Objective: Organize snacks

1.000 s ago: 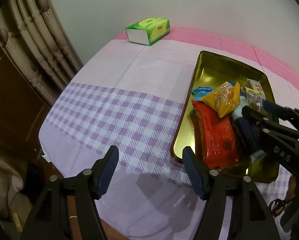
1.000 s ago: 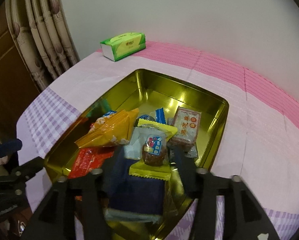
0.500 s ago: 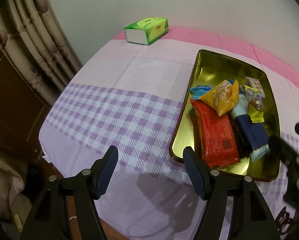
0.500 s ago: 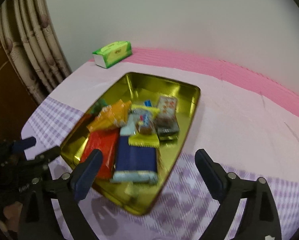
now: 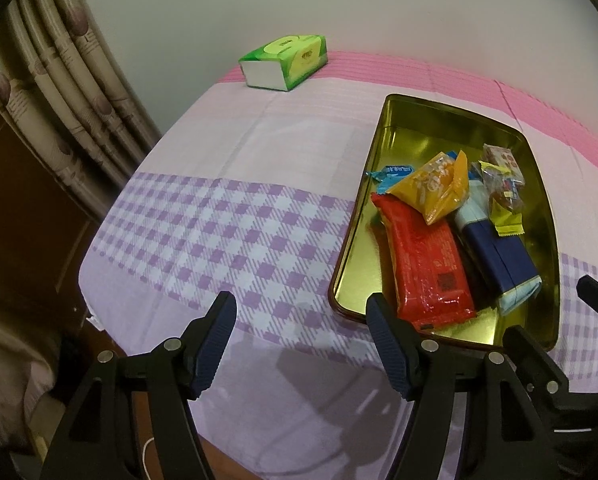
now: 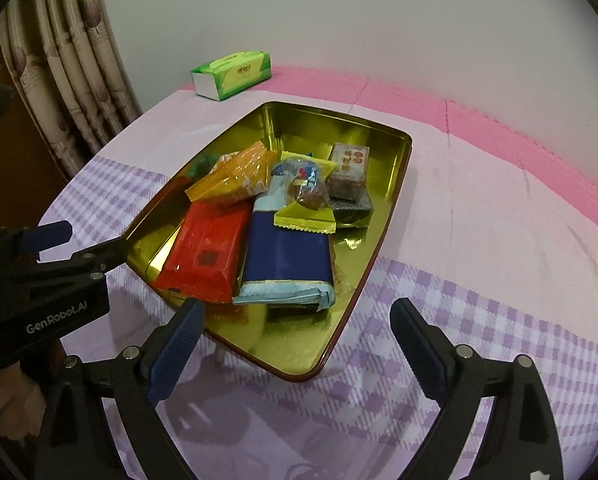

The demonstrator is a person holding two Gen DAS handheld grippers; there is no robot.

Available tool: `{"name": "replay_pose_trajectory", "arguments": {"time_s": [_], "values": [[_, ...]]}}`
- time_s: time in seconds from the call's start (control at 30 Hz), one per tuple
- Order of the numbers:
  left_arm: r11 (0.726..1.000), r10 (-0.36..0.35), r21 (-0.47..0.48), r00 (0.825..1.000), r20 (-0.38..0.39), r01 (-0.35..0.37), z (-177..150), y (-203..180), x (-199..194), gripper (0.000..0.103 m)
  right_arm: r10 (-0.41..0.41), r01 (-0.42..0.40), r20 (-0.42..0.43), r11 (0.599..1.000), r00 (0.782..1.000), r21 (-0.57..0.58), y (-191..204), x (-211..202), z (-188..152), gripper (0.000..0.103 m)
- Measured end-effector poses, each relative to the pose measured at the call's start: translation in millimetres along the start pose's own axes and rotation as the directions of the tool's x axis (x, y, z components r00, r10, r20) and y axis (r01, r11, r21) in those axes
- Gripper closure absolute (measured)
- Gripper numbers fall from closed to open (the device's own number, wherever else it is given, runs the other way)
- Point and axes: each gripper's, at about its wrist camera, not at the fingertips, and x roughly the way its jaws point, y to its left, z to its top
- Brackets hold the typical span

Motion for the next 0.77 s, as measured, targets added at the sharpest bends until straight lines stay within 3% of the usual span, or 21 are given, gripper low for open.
{"name": "replay_pose_trajectory", "arguments": {"time_s": [0.77], "values": [[1.000, -0.006, 0.016, 1.000, 0.006, 0.006, 0.5, -4.9, -0.5, 0.035, 0.009, -0.009, -0.024, 1.000, 1.000, -0.002, 3.1, 6.0, -2.3, 0.011]]}}
